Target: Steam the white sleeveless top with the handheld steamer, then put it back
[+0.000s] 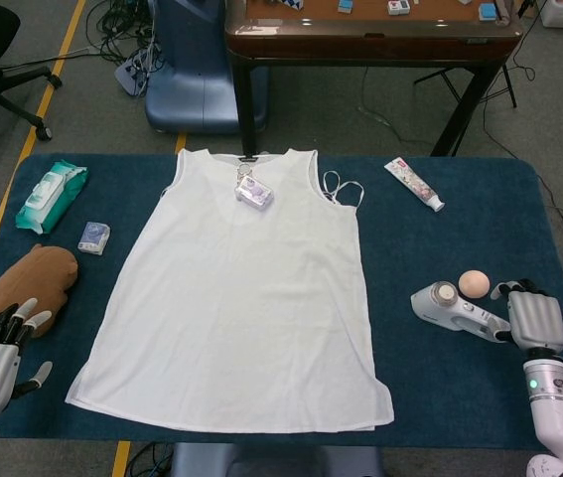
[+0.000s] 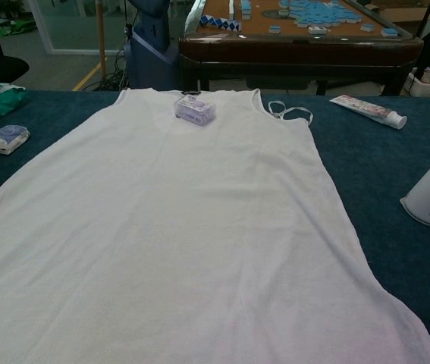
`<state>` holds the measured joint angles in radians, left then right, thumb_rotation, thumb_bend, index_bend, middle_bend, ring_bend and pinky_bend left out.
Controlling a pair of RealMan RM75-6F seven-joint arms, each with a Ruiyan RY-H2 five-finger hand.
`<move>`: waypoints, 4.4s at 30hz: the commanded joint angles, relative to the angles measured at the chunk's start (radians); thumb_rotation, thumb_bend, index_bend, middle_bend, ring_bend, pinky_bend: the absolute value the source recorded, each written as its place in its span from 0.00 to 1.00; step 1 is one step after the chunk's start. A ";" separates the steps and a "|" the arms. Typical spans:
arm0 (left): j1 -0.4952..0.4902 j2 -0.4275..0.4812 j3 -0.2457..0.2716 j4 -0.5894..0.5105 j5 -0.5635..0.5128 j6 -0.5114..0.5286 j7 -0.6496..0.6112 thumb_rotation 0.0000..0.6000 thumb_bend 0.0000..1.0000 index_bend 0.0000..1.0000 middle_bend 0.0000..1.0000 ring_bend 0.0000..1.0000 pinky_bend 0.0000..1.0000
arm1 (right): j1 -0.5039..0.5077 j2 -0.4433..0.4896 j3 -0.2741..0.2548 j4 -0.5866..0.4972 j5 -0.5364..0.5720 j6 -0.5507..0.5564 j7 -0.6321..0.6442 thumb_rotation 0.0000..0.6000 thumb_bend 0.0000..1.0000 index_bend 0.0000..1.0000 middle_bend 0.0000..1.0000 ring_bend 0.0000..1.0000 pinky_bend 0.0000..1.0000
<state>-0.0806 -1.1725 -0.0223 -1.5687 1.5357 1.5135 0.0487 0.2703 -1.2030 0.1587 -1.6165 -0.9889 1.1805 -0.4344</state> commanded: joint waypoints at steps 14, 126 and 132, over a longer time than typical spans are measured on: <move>-0.003 -0.007 0.001 0.023 0.010 0.000 -0.026 1.00 0.24 0.19 0.08 0.05 0.08 | 0.051 -0.071 -0.016 0.049 0.081 -0.049 -0.050 1.00 0.30 0.40 0.34 0.20 0.35; -0.008 -0.009 -0.002 0.028 0.002 -0.014 -0.027 1.00 0.24 0.26 0.15 0.08 0.08 | 0.027 -0.236 -0.052 0.275 -0.426 0.149 0.497 1.00 0.53 0.69 0.81 0.79 0.75; -0.006 -0.001 0.000 0.011 0.009 -0.006 -0.017 1.00 0.24 0.26 0.16 0.08 0.08 | 0.072 -0.235 -0.055 0.252 -0.489 0.118 0.542 1.00 0.53 0.70 0.84 0.82 0.80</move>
<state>-0.0870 -1.1739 -0.0223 -1.5579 1.5442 1.5069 0.0312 0.3305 -1.4345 0.1047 -1.3590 -1.4647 1.3071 0.0956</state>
